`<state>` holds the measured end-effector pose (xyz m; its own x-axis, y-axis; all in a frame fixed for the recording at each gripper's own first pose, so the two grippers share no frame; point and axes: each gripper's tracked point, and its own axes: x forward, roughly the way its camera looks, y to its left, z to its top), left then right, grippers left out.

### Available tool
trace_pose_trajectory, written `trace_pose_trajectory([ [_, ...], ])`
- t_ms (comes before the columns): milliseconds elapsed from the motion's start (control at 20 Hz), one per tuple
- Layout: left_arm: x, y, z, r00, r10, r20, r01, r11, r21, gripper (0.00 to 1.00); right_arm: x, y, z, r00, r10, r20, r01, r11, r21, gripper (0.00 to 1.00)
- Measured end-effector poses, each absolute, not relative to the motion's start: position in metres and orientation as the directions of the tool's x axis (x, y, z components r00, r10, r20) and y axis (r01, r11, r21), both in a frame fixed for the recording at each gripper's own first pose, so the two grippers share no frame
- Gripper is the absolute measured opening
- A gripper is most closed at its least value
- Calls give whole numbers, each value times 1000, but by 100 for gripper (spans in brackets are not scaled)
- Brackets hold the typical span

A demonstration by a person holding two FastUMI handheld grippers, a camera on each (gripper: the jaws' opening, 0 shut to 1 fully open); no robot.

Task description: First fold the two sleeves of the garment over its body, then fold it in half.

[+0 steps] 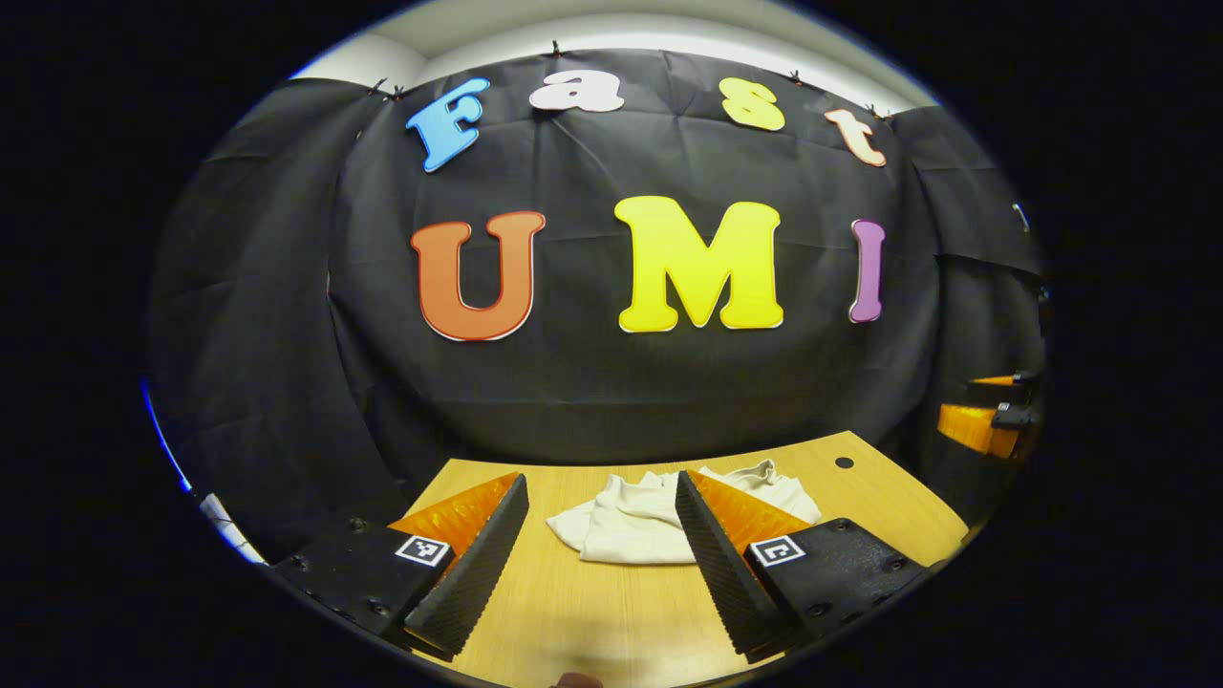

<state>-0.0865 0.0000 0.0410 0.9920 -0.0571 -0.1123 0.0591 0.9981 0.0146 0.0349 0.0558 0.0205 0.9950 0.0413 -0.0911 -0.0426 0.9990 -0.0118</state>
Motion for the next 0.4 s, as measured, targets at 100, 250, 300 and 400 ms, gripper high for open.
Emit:
trace_pose_trajectory([
  [100,-117,5,31,992,-64,-112,67,997,23,98,1,63,25,999,21,-43,-21,1000,-10,94],
  [250,-154,10,24,993,-62,-102,64,998,20,98,-45,72,13,1000,0,-27,-1,1000,-5,94],
  [300,-163,8,24,994,-73,-86,75,997,23,98,-55,75,8,1000,-1,-27,1,1000,-9,94],
  [400,-181,3,25,994,-92,-67,95,994,45,98,-79,77,1,1000,-5,-28,5,1000,-11,95],
])
